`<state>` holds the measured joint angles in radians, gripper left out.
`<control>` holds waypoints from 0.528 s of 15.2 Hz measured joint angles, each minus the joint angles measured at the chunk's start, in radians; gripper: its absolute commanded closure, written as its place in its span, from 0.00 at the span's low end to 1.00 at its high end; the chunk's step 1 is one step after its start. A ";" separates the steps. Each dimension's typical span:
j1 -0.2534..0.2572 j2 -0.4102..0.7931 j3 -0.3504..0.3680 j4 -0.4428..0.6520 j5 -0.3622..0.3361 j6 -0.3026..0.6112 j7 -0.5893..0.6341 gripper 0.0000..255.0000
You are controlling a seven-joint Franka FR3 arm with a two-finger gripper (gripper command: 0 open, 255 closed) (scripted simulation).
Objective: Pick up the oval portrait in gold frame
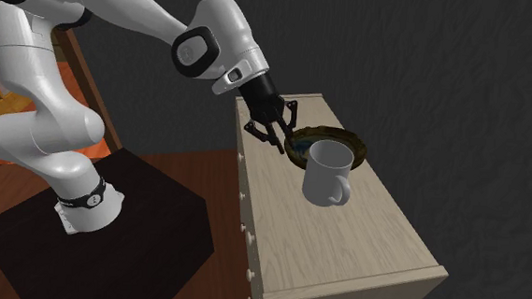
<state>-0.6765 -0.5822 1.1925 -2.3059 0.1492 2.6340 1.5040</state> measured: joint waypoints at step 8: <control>0.020 -0.003 -0.036 0.028 0.001 -0.042 -0.017 1.00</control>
<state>-0.6566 -0.5857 1.1566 -2.2777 0.1500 2.5922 1.4869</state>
